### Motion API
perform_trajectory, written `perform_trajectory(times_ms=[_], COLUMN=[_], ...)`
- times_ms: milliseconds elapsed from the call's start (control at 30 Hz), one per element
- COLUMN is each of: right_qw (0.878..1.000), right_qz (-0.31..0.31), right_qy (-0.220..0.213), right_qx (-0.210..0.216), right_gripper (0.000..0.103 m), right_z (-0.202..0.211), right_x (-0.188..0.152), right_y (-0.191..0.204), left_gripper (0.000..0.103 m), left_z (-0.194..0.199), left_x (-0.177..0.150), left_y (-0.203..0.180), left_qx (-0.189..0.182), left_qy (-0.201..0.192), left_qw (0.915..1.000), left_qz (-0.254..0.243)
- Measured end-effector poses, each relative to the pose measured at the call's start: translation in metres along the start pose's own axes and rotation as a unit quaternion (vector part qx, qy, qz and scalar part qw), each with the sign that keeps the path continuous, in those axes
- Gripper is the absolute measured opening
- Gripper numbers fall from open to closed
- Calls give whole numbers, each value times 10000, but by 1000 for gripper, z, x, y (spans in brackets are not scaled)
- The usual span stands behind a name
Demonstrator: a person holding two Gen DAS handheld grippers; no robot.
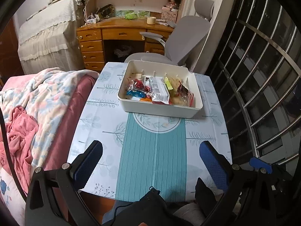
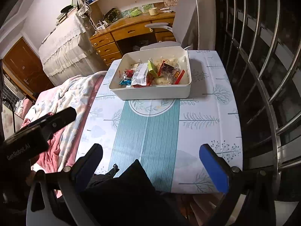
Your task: Organize snacks
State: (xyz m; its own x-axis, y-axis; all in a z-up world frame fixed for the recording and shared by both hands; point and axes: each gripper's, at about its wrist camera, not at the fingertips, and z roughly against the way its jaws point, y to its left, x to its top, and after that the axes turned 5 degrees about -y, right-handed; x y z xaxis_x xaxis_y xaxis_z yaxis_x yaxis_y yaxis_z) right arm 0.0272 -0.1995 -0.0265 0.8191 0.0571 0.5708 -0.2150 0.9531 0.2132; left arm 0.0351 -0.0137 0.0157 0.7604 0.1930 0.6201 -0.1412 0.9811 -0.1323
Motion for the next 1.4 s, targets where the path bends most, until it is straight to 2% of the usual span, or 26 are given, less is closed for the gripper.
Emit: perform_trajectory(times_ms=[233, 1000, 1400], right_qw=[10000, 9991, 9988], right_qz=[97, -6, -6], right_qy=[14, 375, 441], right_qx=[-11, -206, -193], right_gripper=[103, 103, 103], right_z=[-2, -12, -14], right_x=[-1, -7, -9], right_y=[3, 6, 6], left_gripper=[102, 102, 102], left_z=[-3, -15, -15], left_x=[-2, -12, -13], left_y=[4, -2, 1], left_qx=[106, -49, -55], left_qy=[29, 401, 418], left_qw=[9998, 9992, 9991], left_qz=[165, -21, 9])
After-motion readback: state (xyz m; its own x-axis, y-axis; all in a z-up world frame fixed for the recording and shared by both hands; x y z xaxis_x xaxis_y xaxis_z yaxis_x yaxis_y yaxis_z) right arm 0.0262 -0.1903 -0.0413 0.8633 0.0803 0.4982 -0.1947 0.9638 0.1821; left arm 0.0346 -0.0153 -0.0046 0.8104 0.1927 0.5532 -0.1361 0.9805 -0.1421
